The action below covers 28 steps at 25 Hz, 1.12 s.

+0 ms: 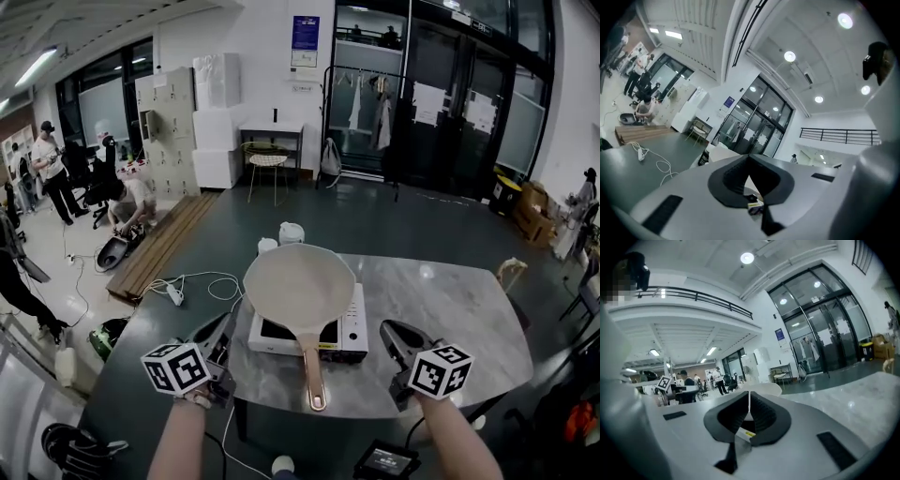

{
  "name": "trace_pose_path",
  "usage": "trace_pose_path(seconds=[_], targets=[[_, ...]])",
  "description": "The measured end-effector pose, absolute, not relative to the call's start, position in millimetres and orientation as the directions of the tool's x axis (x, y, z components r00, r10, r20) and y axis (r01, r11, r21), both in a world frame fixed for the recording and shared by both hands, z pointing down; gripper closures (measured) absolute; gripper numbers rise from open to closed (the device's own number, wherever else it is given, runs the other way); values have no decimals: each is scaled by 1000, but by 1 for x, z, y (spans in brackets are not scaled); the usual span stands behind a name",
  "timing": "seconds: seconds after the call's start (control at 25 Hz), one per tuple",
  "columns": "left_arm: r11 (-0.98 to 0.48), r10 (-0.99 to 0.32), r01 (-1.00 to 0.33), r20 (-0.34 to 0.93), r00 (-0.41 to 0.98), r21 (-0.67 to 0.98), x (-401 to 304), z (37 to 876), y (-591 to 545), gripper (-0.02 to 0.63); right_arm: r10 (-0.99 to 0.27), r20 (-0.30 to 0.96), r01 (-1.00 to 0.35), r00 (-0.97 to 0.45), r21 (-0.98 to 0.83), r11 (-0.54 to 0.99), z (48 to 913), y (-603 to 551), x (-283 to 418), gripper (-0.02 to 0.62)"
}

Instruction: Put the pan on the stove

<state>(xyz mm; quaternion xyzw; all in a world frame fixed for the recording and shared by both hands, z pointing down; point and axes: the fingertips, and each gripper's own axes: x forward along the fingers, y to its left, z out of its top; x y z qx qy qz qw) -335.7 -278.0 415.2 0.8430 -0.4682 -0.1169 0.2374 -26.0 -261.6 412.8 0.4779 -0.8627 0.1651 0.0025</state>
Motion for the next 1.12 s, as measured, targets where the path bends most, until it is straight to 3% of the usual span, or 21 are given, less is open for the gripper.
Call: trace_pose_path(seconds=[0.2, 0.64, 1.12], targets=[[-456, -876, -840, 22, 482, 294, -350, 395, -306, 595, -892, 102, -898, -440, -58, 436, 394, -291, -19, 569], [-367, -926, -930, -103, 364, 12, -379, 345, -333, 595, -931, -5, -927, -365, 93, 363, 357, -321, -11, 571], [-328, -935, -944, -131, 330, -38, -357, 324, -342, 595, -936, -26, -932, -350, 107, 346, 343, -340, 2, 571]])
